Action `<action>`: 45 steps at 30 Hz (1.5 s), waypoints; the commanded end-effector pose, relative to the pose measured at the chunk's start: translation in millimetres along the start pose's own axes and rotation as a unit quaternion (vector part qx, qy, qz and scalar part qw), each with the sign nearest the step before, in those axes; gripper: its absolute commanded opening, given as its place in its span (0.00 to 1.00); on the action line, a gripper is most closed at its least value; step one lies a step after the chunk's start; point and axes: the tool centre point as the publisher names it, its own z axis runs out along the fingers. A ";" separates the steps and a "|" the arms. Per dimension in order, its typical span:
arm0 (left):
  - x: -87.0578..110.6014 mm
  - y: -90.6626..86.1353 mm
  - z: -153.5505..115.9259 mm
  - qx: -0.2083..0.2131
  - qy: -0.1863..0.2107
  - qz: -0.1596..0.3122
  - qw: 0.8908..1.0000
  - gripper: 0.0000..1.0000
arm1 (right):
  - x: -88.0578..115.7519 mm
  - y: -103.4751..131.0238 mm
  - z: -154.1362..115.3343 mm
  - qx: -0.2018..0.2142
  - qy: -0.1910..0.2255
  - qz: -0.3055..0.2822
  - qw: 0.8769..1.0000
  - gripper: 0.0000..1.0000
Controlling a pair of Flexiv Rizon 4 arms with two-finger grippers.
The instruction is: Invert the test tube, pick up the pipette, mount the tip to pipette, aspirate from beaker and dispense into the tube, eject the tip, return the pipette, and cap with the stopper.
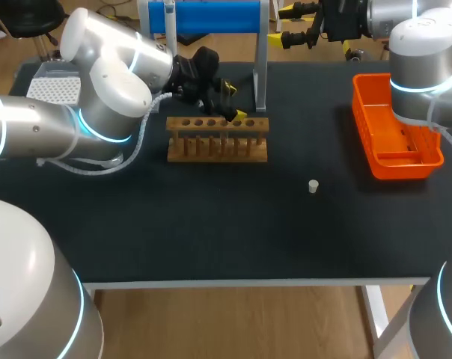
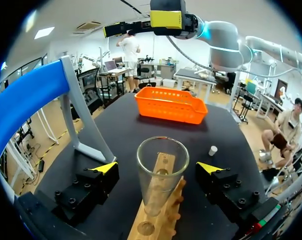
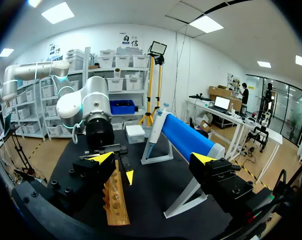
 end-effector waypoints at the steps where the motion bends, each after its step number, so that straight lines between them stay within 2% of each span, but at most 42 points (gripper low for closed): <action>1: -0.2 -0.5 0.5 -0.002 0.000 0.000 1.000 1.00 | -0.7 0.7 -1.2 0.002 0.002 0.000 1.000 1.00; 5: -0.2 -0.5 0.5 -0.002 0.000 0.000 1.000 1.00 | -0.7 0.7 -1.2 0.002 0.002 0.000 1.000 1.00; 8: -0.2 -0.5 0.5 -0.002 0.000 0.000 1.000 1.00 | 3.8 -1.0 -16.2 0.005 0.001 0.004 1.000 1.00; 17: -0.2 -0.5 0.5 -0.002 0.000 0.000 1.000 1.00 | 30.3 -30.0 -103.2 0.031 -0.021 -0.008 0.999 1.00; 20: -0.2 -0.5 0.5 -0.002 0.000 0.000 1.000 1.00 | 46.7 -45.6 -132.7 0.031 -0.030 -0.003 0.999 1.00; 24: -0.2 -0.5 0.5 -0.002 0.000 0.000 1.000 1.00 | 77.1 -78.7 -164.2 0.043 -0.034 0.009 0.998 1.00; 29: -0.2 -0.5 0.5 -0.002 0.000 0.000 1.000 1.00 | 110.3 -120.9 -187.8 0.063 -0.027 0.027 0.997 1.00; 33: -0.2 -0.5 0.5 -0.002 0.000 0.000 1.000 1.00 | 135.4 -144.9 -204.2 0.071 -0.023 0.033 0.997 1.00; 42: -0.2 -0.5 0.5 -0.002 0.000 0.000 1.000 1.00 | 182.3 -173.9 -223.4 0.075 -0.010 0.059 0.995 1.00; 45: -0.2 -0.5 0.5 -0.002 0.000 0.000 1.000 1.00 | 182.3 -173.9 -223.4 0.075 -0.010 0.059 0.995 1.00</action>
